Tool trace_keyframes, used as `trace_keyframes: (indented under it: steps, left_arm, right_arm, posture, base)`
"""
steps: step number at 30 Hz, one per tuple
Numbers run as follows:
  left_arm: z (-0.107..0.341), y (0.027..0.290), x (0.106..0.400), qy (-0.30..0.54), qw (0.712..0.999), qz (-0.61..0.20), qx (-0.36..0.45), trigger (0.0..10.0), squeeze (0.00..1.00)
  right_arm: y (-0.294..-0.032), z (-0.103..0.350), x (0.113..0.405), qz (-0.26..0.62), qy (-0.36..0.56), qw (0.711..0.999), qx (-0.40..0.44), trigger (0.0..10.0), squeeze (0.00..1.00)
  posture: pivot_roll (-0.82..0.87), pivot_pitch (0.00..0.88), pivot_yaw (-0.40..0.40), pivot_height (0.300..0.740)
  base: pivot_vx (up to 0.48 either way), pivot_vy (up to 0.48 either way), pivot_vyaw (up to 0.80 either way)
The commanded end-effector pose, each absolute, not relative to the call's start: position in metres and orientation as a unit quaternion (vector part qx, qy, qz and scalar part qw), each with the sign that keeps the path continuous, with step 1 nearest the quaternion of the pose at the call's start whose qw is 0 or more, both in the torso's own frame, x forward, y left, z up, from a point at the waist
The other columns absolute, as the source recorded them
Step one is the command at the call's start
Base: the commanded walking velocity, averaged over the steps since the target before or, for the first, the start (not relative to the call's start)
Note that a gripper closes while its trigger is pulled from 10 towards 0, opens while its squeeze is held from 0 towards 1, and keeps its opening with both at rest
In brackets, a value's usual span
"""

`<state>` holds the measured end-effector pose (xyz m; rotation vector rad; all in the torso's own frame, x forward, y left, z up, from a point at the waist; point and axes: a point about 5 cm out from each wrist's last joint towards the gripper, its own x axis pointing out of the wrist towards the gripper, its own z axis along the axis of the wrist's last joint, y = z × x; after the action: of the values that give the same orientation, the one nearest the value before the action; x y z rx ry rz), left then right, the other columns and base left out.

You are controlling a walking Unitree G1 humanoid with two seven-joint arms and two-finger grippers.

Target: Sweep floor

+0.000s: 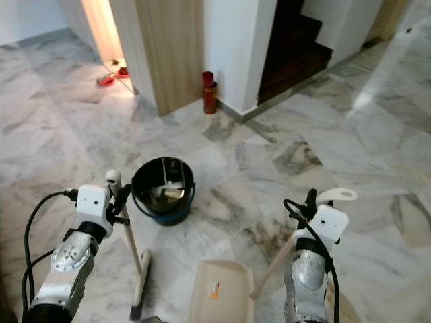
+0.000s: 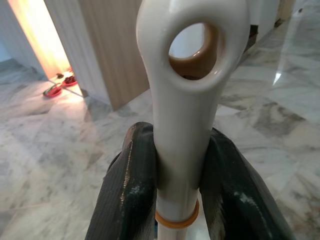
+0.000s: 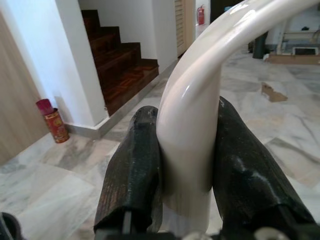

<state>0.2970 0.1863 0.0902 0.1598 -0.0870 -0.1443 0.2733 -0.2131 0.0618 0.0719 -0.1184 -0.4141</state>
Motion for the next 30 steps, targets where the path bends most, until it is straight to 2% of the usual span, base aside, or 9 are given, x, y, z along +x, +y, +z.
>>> trace_keyframes:
  steps: [1,8,13,30]
  left_arm:
    - [0.097,0.1831,0.3005,-0.064,0.991,-0.075,0.087,10.0,0.0]
    - [0.0979,0.1822,0.3017,-0.066,0.991,-0.07,0.088,10.0,0.0]
    - [0.0971,0.1813,0.3012,-0.066,0.991,-0.068,0.091,10.0,0.0]
    - [0.0961,0.1748,0.3006,-0.073,0.993,-0.067,0.067,10.0,0.0]
  right_arm:
    - [-0.2187,0.0675,0.2747,-0.209,-0.07,0.975,0.032,10.0,0.0]
    - [-0.2178,0.0701,0.2774,-0.203,-0.072,0.976,0.031,10.0,0.0]
    - [-0.2198,0.0708,0.2776,-0.203,-0.073,0.976,0.029,10.0,0.0]
    - [-0.2235,0.0722,0.2758,-0.201,-0.073,0.976,0.023,10.0,0.0]
  posture:
    - [0.18,0.094,-0.042,0.74]
    - [0.18,0.099,-0.053,0.74]
    - [0.18,0.103,-0.056,0.74]
    - [0.15,0.116,-0.069,0.74]
  base:
    - [0.0,0.0,-0.8]
    - [0.0,0.0,-0.8]
    - [0.0,-0.472,-0.8]
    - [0.0,0.0,-0.8]
